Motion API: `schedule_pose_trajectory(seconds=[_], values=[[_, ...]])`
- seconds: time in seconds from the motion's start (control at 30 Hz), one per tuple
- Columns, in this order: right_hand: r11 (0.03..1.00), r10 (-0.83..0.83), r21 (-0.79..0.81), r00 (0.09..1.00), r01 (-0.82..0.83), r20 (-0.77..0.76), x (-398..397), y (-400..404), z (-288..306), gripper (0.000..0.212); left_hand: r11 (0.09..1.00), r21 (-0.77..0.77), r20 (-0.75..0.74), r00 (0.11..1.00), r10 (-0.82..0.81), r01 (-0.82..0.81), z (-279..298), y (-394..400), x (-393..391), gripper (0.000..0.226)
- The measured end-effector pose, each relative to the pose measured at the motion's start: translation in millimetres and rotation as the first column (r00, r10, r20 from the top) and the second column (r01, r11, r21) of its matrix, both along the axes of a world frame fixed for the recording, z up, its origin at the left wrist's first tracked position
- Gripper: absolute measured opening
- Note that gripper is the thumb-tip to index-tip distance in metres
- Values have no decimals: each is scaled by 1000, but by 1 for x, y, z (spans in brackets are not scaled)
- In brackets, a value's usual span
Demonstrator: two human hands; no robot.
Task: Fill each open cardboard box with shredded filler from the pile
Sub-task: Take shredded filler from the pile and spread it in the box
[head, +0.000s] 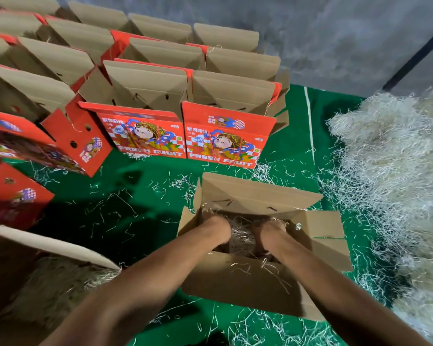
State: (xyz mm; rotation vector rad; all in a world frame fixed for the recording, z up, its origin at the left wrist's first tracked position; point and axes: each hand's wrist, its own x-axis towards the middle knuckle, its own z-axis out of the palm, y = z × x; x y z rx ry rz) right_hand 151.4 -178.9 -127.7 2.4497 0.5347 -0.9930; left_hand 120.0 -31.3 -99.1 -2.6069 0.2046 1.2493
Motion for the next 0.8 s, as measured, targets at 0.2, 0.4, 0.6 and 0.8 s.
schedule_pose_trajectory(seconds=[0.2, 0.4, 0.6, 0.8], values=[[861, -142, 483, 987, 159, -71, 9, -18, 36, 46, 983, -181, 188, 982, 11, 24, 26, -3, 1, 22], [927, -260, 279, 966, 249, 0, -13, -31, 40, 31, 970, -193, 53, 986, 158, -145, -4, -11, -5, 34], [882, -308, 326, 940, 340, -146, -18, -34, 32, 55, 969, -114, 1, 975, 223, -221, -17, 1, -11, 39], [889, -300, 291, 930, 353, -212, -7, -15, 25, 50, 965, -177, 109, 970, 216, -195, 1, -2, -6, 50]])
